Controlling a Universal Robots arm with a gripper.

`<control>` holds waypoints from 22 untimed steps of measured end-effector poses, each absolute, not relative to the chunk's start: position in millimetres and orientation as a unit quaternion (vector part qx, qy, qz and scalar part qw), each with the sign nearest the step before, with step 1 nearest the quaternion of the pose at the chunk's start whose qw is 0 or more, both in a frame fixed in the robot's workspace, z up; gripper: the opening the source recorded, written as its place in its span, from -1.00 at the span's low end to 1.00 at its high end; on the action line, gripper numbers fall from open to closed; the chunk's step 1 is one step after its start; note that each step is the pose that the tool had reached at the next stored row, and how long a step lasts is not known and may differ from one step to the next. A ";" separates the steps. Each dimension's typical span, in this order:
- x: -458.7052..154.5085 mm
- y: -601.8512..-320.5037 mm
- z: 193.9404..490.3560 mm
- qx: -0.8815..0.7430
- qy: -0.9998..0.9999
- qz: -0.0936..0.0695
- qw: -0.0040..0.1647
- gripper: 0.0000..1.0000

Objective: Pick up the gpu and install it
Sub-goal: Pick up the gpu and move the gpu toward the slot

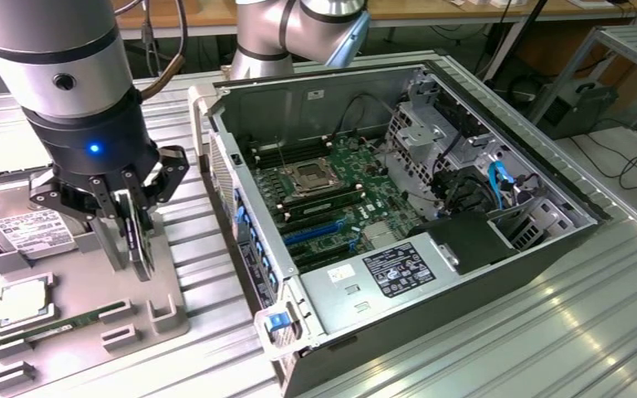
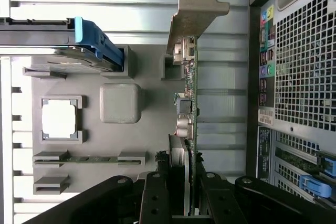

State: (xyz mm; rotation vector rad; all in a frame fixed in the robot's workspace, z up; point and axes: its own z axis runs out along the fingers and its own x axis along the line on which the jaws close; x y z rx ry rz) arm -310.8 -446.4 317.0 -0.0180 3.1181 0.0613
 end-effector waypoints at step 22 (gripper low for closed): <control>-310.7 -446.5 383.0 -0.006 1.000 0.020 0.011 -0.45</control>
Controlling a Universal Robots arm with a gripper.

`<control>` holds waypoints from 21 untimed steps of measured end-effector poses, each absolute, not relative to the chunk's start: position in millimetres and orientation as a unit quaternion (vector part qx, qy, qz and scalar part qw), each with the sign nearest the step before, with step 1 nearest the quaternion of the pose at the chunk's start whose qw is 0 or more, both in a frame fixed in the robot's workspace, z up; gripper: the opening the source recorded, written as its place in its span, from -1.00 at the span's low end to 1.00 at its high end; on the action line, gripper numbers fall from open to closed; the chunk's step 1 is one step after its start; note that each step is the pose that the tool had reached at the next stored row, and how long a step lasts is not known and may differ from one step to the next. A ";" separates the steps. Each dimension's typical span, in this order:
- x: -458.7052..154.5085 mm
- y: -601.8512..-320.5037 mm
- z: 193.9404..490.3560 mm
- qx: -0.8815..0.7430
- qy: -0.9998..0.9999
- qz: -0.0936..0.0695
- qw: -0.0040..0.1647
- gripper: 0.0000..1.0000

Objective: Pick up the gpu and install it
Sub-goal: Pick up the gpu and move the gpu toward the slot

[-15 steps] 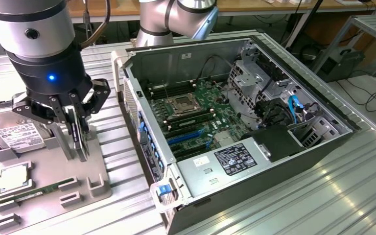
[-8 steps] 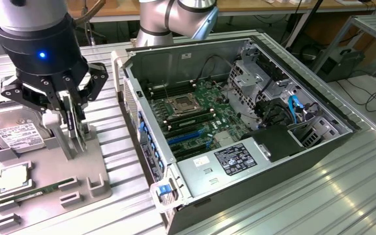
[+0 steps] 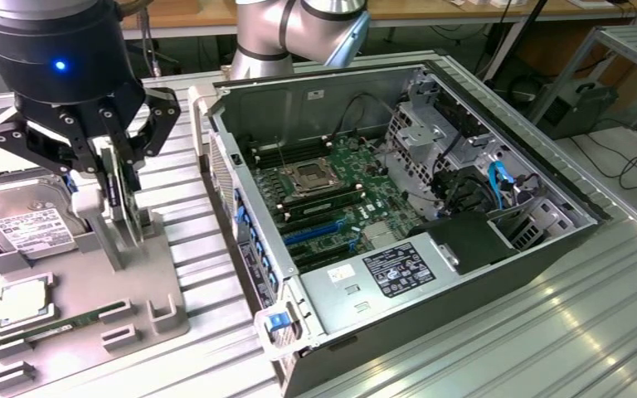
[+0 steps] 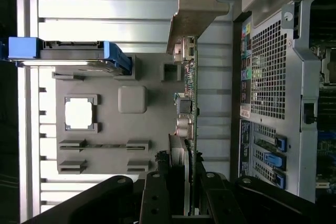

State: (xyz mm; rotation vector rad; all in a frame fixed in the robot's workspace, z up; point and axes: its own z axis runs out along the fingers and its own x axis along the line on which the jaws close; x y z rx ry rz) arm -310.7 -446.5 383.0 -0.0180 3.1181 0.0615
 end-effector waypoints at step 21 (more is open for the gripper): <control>-310.6 -446.5 399.1 -0.006 1.000 0.020 0.011 -0.45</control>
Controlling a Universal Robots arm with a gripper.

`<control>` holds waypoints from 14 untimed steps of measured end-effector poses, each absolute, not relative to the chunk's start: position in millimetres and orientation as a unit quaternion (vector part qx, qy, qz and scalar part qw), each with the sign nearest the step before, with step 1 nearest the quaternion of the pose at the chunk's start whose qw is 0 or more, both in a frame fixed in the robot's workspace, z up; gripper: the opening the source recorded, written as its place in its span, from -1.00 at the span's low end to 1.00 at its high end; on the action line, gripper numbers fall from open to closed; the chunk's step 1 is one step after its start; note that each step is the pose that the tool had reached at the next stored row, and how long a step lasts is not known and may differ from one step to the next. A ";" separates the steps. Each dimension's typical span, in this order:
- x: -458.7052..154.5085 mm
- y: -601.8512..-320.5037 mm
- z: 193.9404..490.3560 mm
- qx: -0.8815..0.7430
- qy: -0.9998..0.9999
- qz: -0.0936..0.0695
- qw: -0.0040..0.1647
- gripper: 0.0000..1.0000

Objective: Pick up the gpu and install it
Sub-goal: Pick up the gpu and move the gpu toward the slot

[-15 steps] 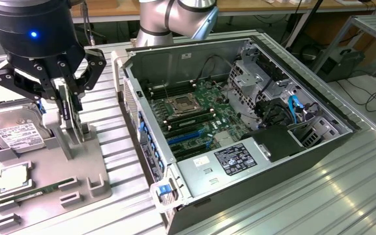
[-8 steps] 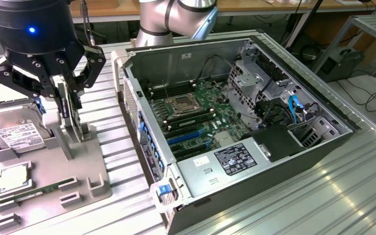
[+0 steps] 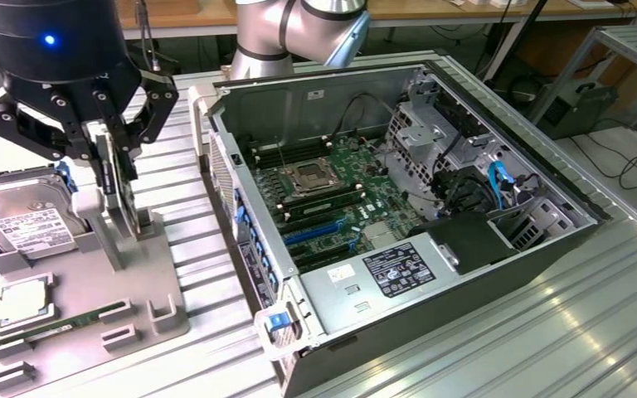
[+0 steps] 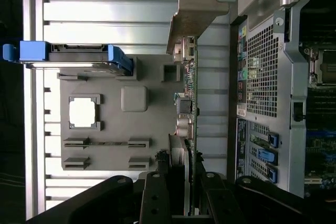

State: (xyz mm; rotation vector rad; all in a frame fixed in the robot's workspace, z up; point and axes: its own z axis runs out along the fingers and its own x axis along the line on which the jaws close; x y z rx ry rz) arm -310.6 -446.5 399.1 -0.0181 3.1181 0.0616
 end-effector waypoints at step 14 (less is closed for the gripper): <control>-310.4 -446.5 410.8 -0.006 1.000 0.020 0.011 -0.45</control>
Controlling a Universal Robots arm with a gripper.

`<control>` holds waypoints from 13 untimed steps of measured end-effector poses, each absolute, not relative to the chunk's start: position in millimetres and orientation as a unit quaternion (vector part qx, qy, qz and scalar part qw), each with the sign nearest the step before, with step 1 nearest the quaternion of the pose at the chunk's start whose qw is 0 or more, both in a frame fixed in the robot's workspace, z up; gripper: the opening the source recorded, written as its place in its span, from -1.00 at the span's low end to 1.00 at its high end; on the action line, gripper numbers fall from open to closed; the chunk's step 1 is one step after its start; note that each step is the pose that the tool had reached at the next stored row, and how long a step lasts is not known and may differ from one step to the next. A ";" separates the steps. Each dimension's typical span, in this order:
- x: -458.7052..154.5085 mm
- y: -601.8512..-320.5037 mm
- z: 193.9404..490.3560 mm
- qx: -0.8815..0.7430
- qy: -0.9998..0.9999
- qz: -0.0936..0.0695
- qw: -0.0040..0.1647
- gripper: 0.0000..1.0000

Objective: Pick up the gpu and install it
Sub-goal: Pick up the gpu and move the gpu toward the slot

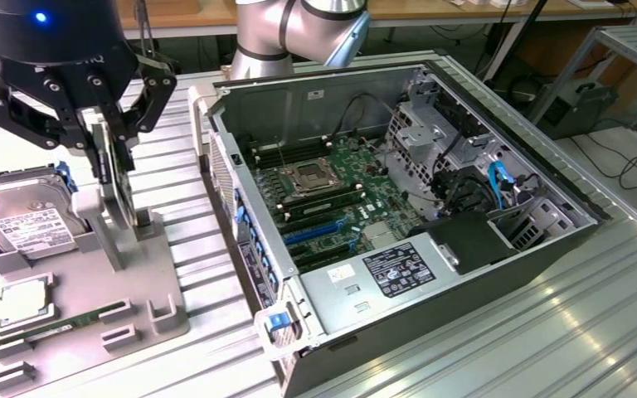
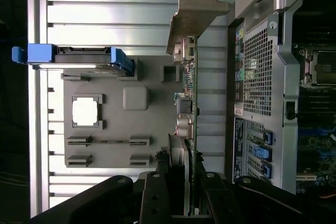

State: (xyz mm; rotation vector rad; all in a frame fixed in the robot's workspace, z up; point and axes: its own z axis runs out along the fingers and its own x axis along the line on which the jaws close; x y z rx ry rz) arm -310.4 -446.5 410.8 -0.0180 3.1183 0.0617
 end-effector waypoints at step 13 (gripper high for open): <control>-310.0 -446.5 427.6 -0.006 1.000 0.020 0.011 -0.45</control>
